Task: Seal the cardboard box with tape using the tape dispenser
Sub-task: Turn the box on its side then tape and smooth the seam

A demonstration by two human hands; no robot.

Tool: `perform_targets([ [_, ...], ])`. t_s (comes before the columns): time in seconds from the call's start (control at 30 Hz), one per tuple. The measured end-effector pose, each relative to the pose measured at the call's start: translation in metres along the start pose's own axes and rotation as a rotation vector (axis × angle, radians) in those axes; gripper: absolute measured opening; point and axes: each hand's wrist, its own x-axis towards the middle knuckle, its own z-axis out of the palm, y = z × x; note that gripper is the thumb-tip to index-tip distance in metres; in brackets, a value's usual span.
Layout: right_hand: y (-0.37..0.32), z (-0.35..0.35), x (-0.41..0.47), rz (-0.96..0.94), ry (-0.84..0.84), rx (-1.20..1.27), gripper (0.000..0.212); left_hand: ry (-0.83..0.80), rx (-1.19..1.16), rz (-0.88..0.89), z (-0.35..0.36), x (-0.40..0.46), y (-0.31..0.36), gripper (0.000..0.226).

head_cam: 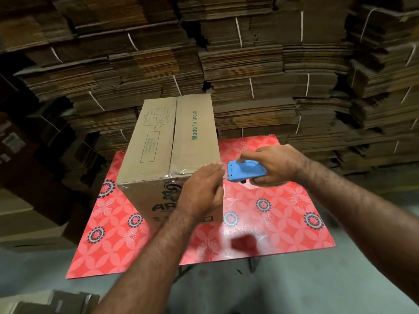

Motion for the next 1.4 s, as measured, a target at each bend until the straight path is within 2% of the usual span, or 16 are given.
perform_targets([
  [0.13, 0.003, 0.006, -0.007, 0.005, 0.016, -0.008, 0.065, -0.012, 0.059, 0.076, 0.001, -0.002, -0.006, 0.055],
  [0.27, 0.003, 0.011, -0.011, 0.035, -0.003, 0.049, 0.064, -0.055, 0.068, 0.055, 0.001, -0.002, -0.005, 0.057],
  [0.47, -0.016, -0.005, 0.006, 0.076, -0.141, -0.024, 0.061, -0.09, 0.094, 0.027, -0.005, -0.001, 0.001, 0.059],
  [0.57, -0.016, 0.001, 0.004, 0.093, -0.232, -0.165, 0.053, -0.072, 0.106, 0.022, -0.004, -0.002, 0.004, 0.058],
  [0.73, -0.008, 0.048, -0.005, 0.306, -0.136, 0.083, 0.062, -0.047, 0.09, 0.047, 0.005, -0.001, 0.001, 0.058],
  [1.0, -0.043, 0.15, -0.004, 0.704, -0.173, 0.466, 0.058, -0.067, 0.115, 0.091, 0.011, -0.005, -0.005, 0.064],
  [1.1, -0.06, 0.187, -0.01, 0.786, -0.236, 0.423, 0.067, -0.058, 0.117, 0.08, 0.012, -0.005, -0.005, 0.067],
  [1.2, -0.075, 0.216, -0.017, 0.832, -0.259, 0.346, 0.064, -0.031, 0.11, 0.082, 0.013, -0.005, -0.005, 0.067],
  [1.3, -0.093, 0.231, -0.025, 0.923, -0.307, 0.439, 0.058, -0.002, 0.099, 0.08, 0.015, -0.005, -0.005, 0.066],
  [1.33, -0.098, 0.232, -0.027, 0.972, -0.28, 0.556, 0.062, -0.002, 0.098, 0.078, 0.015, -0.005, -0.005, 0.067],
  [1.4, -0.107, 0.237, -0.027, 0.973, -0.196, 0.611, 0.085, -0.009, 0.103, 0.077, 0.017, -0.006, -0.006, 0.068],
])
